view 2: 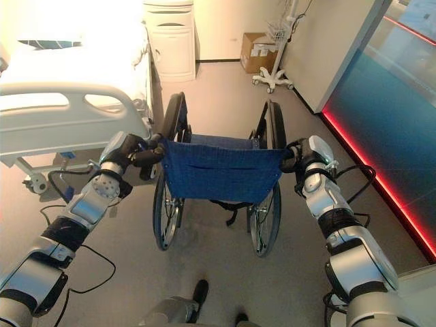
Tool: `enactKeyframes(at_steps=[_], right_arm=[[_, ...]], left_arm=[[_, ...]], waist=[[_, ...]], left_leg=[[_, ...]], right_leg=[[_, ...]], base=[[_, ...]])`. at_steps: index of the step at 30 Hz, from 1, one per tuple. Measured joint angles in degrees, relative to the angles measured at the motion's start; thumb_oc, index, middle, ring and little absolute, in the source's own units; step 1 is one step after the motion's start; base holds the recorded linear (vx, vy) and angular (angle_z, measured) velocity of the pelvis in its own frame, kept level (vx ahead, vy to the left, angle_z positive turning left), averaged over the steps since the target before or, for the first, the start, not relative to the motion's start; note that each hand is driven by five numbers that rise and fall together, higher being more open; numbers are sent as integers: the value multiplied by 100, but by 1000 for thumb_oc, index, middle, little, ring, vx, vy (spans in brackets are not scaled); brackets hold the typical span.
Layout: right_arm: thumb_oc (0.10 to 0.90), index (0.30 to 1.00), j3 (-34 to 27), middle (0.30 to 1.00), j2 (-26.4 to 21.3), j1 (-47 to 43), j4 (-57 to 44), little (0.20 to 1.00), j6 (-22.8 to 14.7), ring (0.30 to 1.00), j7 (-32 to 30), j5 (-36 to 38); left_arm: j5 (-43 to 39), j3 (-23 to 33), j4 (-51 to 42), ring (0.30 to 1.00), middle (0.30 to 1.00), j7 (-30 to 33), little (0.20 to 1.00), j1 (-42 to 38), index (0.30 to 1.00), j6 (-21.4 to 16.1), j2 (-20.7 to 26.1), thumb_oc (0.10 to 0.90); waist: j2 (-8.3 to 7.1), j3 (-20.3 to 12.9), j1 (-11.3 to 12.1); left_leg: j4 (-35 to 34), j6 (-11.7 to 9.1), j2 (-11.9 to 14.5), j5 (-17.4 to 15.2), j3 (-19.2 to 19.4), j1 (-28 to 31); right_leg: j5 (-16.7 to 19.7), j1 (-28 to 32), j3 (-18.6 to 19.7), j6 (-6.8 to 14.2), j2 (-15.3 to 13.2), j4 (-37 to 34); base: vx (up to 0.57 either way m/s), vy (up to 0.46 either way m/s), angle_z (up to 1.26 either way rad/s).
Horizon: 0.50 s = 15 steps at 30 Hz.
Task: Push the wheelchair next to the bed
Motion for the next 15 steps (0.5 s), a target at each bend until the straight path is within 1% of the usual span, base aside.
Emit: enactKeyframes(at_steps=[1,2,3,4,5,6,7,8,9,10,11,12,13,14,15], right_arm=[[400,300,34,300,42,-109,1,300,30,300,-16,102],[400,300,58,300,60,-120,-67,300,76,300,-48,173],[400,300,66,300,96,-124,-79,300,95,300,-49,187],[400,300,62,300,107,-120,-172,300,152,300,-50,195],[400,300,63,300,144,-105,-248,300,164,300,-48,246],[400,300,62,300,149,-89,-289,300,169,300,-47,279],[400,300,64,300,150,-51,-402,300,215,300,-34,362],[400,300,60,300,103,30,-621,300,276,300,-25,373],[400,300,39,300,55,91,-806,300,292,300,-25,363],[400,300,35,300,-31,167,-947,300,296,300,-24,306],[400,300,55,300,-209,262,-1073,300,299,300,17,279],[400,300,40,300,-301,333,-1111,300,296,300,34,210],[400,300,-60,300,-394,456,-1081,300,283,300,34,115],[400,300,-89,300,-435,495,-1032,300,284,300,34,78],[400,300,-163,300,-455,519,-961,300,284,300,36,13]], left_arm=[[-12,0,30,300,300,-49,300,-105,300,5,153,400],[-14,27,51,300,300,-56,300,-130,300,8,136,400],[8,32,87,300,300,47,300,-141,300,28,110,400],[9,55,97,300,300,76,300,-161,300,11,141,400],[3,55,64,300,300,85,300,-175,300,15,268,400],[5,59,61,300,300,87,300,-179,300,20,291,400],[5,128,50,300,300,99,300,-142,300,28,297,400],[5,211,-50,300,300,153,300,-10,300,23,300,400],[5,312,-227,300,300,160,300,144,300,24,341,400],[7,369,-394,300,300,165,300,306,300,34,326,400],[4,349,-451,300,300,160,300,489,300,43,234,400],[6,322,-463,300,300,158,300,552,300,28,142,400],[20,314,-425,300,300,174,300,600,300,18,-132,400],[60,311,-434,300,300,199,300,641,300,18,-263,400],[122,309,-495,300,300,207,300,697,300,11,-373,400]], waist=[[-272,38,-115],[-254,114,-26],[-226,135,-35],[-228,147,-83],[-302,165,-126],[-338,183,-127],[-408,190,-124],[-352,194,-185],[-370,213,-238],[-317,218,-243],[-100,223,-273],[17,227,-360],[128,241,-430],[177,229,-410],[252,236,-342]], left_leg=[[997,327,-171,-19,-72,-238],[1170,489,-90,-106,-368,-144],[1148,405,8,-89,-537,-154],[1052,266,140,2,-681,-163],[952,154,279,40,-672,-170],[906,77,337,65,-639,-164],[779,7,492,113,-443,-149],[569,8,841,112,-120,-122],[460,83,1049,102,142,-53],[951,214,1142,16,348,-36],[1040,221,1257,-133,618,233],[799,159,1318,-177,767,392],[501,151,1449,78,955,564],[412,133,1542,170,1071,617],[392,95,1683,211,1136,645]], right_leg=[[73,38,61,258,-439,-173],[209,71,114,391,-478,-204],[270,77,142,418,-438,-297],[309,63,109,462,-307,-290],[316,61,75,454,-265,-259],[315,51,-30,451,-264,-226],[295,77,-285,403,-236,-90],[355,61,-402,480,-109,-25],[328,49,-547,430,-55,-35],[308,100,-663,379,-27,-34],[250,281,-743,325,79,-16],[197,381,-856,349,161,20],[34,458,-964,297,197,144],[-45,469,-940,268,241,238],[-126,468,-952,184,328,339]], base=[[243,-598,28],[213,-599,34],[175,-553,29],[213,-575,63],[241,-522,57],[233,-431,56],[194,-390,62],[173,-432,79],[144,-402,74],[173,-463,64],[149,-360,66],[157,-336,106],[113,-205,98],[124,-225,82],[139,-185,33]])
